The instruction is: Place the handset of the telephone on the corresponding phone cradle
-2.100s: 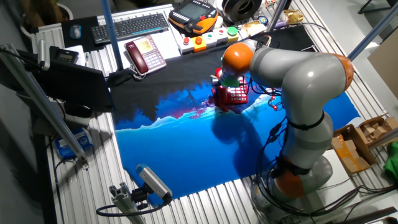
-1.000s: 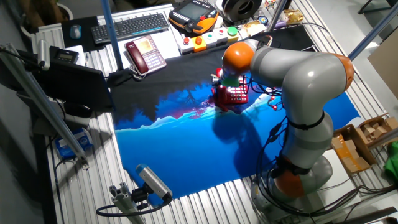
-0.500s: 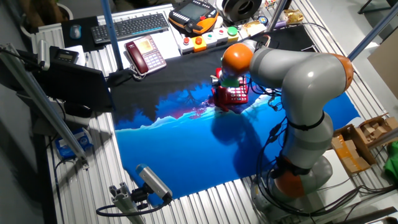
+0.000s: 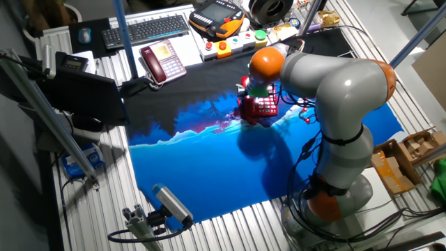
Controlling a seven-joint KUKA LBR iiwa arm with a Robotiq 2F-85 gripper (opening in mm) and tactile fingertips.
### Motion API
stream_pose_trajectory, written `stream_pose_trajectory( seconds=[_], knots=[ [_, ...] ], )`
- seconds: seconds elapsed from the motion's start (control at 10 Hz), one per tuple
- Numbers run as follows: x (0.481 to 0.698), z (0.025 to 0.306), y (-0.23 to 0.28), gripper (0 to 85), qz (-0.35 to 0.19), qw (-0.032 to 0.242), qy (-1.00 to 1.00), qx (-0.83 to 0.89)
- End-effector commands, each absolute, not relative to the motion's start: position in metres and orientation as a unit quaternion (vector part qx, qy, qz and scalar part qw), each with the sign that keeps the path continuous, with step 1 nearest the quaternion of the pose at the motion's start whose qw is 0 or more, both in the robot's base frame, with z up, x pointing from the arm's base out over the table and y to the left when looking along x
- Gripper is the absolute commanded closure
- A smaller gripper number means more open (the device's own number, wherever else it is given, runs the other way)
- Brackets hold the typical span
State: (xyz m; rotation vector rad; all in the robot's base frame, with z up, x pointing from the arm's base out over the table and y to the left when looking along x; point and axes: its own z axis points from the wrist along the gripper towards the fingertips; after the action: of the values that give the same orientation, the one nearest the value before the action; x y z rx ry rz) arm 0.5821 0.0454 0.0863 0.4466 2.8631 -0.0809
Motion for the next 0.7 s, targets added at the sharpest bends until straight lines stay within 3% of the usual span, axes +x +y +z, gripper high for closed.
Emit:
stream_pose_trajectory(
  seconds=[0.0,0.2,0.6],
  knots=[
    [0.5820,0.0863,0.0456,84.3,-0.033,0.121,0.980,0.153],
    [0.5820,0.0863,0.0456,84.3,-0.029,0.120,0.981,0.150],
    [0.5808,0.0894,0.0450,84.3,-0.031,0.142,0.978,0.153]
  ],
)
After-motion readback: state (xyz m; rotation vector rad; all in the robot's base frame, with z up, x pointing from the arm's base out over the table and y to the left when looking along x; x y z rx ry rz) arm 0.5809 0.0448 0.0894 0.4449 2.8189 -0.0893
